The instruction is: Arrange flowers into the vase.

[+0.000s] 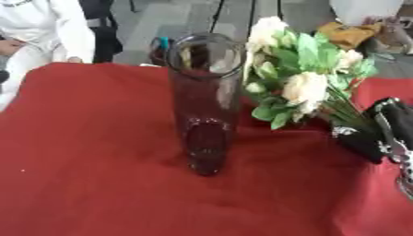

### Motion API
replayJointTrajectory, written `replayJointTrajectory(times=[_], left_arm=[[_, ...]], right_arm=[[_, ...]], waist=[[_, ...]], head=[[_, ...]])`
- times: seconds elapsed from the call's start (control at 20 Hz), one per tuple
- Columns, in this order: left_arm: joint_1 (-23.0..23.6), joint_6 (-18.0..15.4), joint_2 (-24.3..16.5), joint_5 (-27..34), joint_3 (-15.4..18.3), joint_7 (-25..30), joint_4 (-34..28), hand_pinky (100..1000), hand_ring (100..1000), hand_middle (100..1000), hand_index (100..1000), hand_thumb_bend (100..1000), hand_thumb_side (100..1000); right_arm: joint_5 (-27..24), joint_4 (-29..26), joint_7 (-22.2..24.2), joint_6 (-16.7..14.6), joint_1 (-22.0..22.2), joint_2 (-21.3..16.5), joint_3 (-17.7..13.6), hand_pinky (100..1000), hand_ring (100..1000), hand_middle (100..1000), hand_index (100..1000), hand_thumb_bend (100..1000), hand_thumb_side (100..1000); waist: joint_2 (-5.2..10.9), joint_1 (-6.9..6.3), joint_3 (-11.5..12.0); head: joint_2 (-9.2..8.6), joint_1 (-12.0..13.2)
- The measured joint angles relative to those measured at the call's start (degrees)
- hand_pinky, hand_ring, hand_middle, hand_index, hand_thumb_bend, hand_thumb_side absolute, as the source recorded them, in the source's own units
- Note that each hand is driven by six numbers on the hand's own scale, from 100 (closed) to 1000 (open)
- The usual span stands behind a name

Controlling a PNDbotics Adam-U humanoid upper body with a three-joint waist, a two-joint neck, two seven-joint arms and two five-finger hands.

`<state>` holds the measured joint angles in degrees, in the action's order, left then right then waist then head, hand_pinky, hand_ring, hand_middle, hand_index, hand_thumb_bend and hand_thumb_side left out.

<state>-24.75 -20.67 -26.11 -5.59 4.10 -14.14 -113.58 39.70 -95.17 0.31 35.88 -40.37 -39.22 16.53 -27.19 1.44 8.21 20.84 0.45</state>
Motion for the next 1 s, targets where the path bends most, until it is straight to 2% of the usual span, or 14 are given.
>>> replayJointTrajectory(times=[0.2, 0.3, 0.45, 0.65, 0.7, 0.75, 0.8, 0.9, 1.0], left_arm=[[0.0, 0.0, 0.0, 0.0, 0.0, 0.2, 0.0, 832, 923, 895, 902, 100, 1000], [0.0, 0.0, 0.0, 0.0, 0.0, 0.2, 0.0, 832, 924, 895, 902, 100, 1000], [0.0, 0.0, 0.0, 0.0, 0.0, 0.4, 0.0, 832, 924, 895, 902, 100, 1000], [0.0, 0.0, 0.0, 0.0, 0.0, 0.5, 0.0, 832, 924, 895, 902, 100, 1000], [0.0, 0.0, 0.0, 0.0, 0.0, 0.5, 0.0, 832, 924, 895, 902, 100, 1000], [0.0, 0.0, 0.0, 0.0, 0.0, 0.5, 0.0, 832, 924, 895, 902, 100, 1000], [0.0, 0.0, 0.0, 0.0, 0.0, 0.5, 0.0, 832, 924, 895, 902, 100, 1000], [0.0, 0.1, 0.0, 0.0, 0.0, 0.6, 0.0, 832, 924, 894, 903, 100, 1000], [0.0, 0.1, 0.0, 0.0, 0.0, 0.7, 0.0, 831, 922, 893, 896, 100, 1000]], right_arm=[[-1.5, -0.7, -0.9, 0.1, 0.0, -0.4, -0.2, 422, 558, 352, 180, 100, 771], [-1.8, -0.7, -1.2, 0.2, 0.0, -0.4, -0.3, 400, 525, 295, 174, 100, 769], [-2.1, -1.1, -1.8, 0.5, 0.1, -0.7, -0.3, 391, 516, 282, 158, 100, 769], [-2.4, -1.8, -2.3, 0.9, 0.1, -0.9, -0.6, 274, 388, 129, 135, 100, 788], [-2.4, -1.9, -2.5, 1.0, 0.1, -1.0, -0.6, 157, 277, 100, 115, 100, 830], [-2.3, -2.0, -2.8, 1.1, 0.1, -1.1, -0.7, 100, 216, 100, 102, 100, 860], [-2.2, -2.1, -3.2, 1.2, 0.1, -1.2, -0.7, 100, 141, 100, 100, 100, 891], [-2.0, -2.3, -3.8, 1.3, 0.1, -1.4, -0.8, 100, 100, 100, 100, 100, 925], [-1.6, -2.4, -4.5, 1.4, 0.1, -1.5, -0.9, 100, 100, 100, 100, 100, 927]], waist=[[-0.01, 0.01, 0.0], [-0.03, 0.02, 0.0], [-0.05, 0.05, -0.1], [-0.08, 0.09, -0.1], [-0.08, 0.11, -0.1], [-0.09, 0.13, -0.1], [-0.09, 0.16, 0.0], [-0.1, 0.26, 0.1], [-0.16, 0.38, 0.3]], head=[[-0.26, 0.0], [-0.27, 0.0], [-0.28, 0.0], [-0.29, 0.0], [-0.29, 0.0], [-0.29, 0.0], [-0.29, 0.0], [-0.29, 0.0], [-0.3, 0.0]])
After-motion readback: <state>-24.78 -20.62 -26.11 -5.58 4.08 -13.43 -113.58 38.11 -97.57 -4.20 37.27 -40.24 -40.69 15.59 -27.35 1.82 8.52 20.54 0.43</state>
